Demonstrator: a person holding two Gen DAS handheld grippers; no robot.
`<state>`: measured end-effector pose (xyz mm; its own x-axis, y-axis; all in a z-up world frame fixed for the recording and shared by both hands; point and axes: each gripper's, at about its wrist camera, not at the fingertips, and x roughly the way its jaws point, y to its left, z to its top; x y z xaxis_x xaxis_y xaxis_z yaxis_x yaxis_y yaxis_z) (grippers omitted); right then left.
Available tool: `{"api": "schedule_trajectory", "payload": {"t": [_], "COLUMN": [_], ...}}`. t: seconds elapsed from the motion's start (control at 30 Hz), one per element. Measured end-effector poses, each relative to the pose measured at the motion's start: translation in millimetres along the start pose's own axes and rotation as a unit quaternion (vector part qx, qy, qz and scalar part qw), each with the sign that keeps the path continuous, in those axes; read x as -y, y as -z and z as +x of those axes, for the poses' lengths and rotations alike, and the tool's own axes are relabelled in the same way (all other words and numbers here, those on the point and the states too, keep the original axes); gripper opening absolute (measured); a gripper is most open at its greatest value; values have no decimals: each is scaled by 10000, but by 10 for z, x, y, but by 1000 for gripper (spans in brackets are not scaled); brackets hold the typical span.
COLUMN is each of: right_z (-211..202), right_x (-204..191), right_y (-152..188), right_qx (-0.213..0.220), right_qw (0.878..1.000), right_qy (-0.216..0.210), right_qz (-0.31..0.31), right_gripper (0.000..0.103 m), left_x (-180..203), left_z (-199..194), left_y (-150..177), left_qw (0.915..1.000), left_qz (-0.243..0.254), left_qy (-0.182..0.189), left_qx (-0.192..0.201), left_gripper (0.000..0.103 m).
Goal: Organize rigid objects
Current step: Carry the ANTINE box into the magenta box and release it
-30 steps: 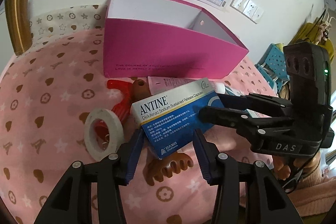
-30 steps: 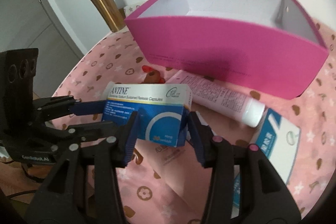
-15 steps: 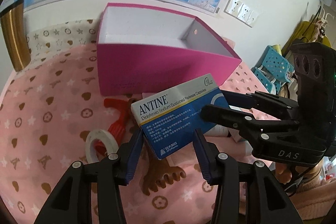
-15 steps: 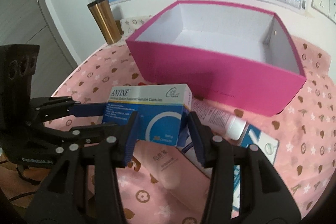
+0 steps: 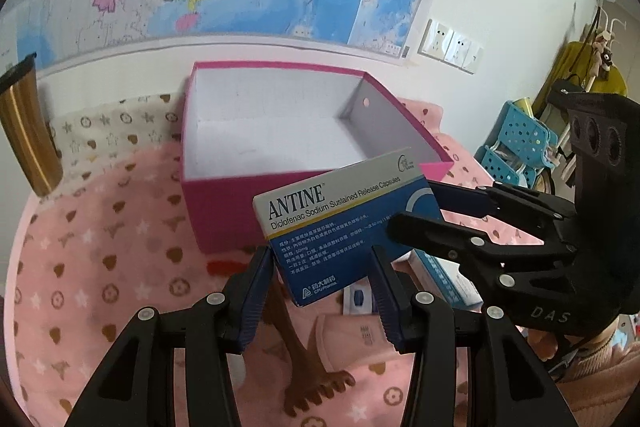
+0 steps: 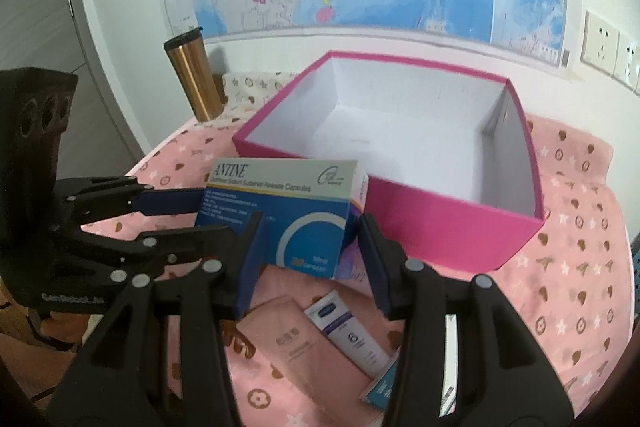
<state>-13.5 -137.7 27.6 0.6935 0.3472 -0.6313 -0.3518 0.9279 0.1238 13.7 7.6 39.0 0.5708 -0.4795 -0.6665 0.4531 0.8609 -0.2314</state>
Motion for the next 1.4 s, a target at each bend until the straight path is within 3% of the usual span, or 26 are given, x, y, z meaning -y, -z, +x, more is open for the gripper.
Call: {"api": "schedule_trajectory", "payload": {"t": [0.87, 1.4], "right_z": [-20, 183], "right_x": [187, 310], "right_y": [-327, -581], "right_qx": [384, 490], "right_qw": [9991, 9987], "right_qy": [164, 132], "right_qz": [-81, -62], "right_gripper": [50, 50], "left_x": [25, -147], "left_z": [80, 325], "left_y": [-425, -667], "left_qw": [9992, 9991], "left_qz": [154, 13], "left_qy": [-87, -273], "left_qx": [356, 335], "left_gripper": [49, 48]}}
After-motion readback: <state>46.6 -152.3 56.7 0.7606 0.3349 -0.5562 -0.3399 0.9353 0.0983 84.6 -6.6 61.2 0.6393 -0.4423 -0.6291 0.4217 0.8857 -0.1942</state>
